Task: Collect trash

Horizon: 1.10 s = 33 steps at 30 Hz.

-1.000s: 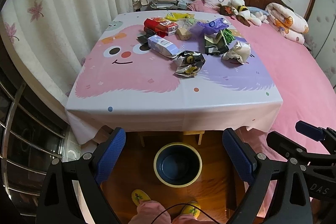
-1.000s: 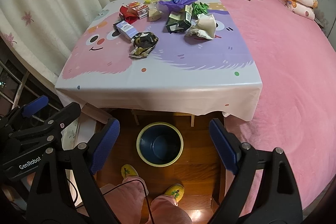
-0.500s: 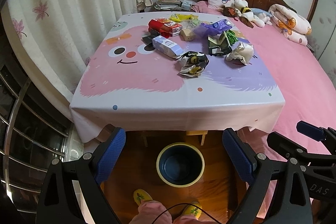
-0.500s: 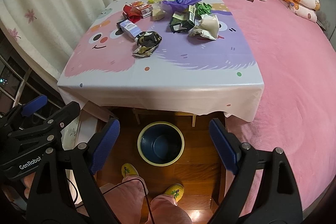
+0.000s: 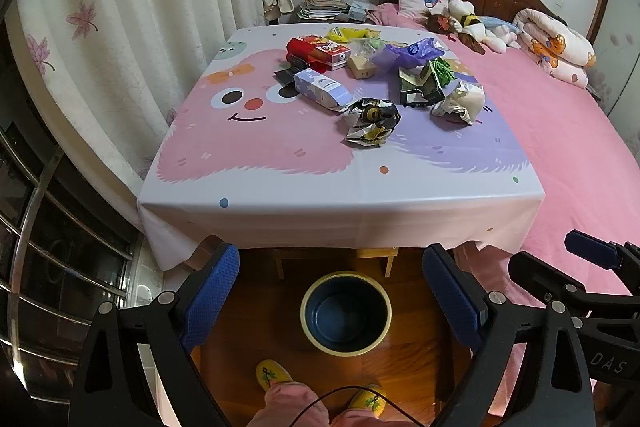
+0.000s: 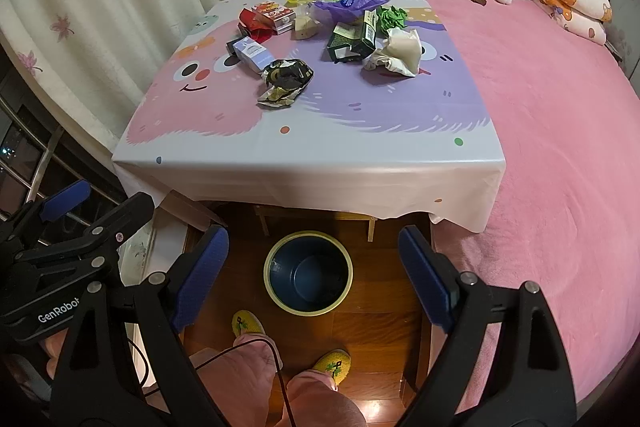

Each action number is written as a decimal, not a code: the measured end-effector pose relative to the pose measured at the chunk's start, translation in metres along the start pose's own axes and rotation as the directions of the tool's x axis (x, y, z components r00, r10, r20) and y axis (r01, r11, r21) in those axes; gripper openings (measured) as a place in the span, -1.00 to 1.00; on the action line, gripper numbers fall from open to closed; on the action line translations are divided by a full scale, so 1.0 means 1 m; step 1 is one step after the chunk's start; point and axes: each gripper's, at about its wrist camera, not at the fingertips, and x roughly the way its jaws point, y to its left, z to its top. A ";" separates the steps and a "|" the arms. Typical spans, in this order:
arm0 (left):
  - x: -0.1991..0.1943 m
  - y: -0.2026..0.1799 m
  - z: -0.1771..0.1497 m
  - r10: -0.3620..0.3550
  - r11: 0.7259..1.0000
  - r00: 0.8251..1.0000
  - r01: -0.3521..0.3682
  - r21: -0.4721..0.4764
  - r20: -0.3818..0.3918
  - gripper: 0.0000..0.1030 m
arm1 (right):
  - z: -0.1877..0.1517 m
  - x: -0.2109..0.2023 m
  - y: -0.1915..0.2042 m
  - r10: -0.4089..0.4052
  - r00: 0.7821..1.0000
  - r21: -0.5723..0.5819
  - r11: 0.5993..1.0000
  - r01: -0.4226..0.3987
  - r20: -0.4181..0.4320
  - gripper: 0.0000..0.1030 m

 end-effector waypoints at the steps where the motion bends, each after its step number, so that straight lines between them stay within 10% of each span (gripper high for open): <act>1: 0.000 0.000 0.000 0.001 1.000 1.000 -0.001 0.001 0.000 0.83 | 0.000 0.000 -0.001 0.001 1.000 0.001 1.000 -0.001 0.000 0.66; 33: 0.002 0.011 0.034 0.062 0.997 0.998 -0.062 0.056 -0.003 0.74 | 0.039 0.010 0.008 0.078 0.996 -0.028 0.997 -0.077 0.036 0.67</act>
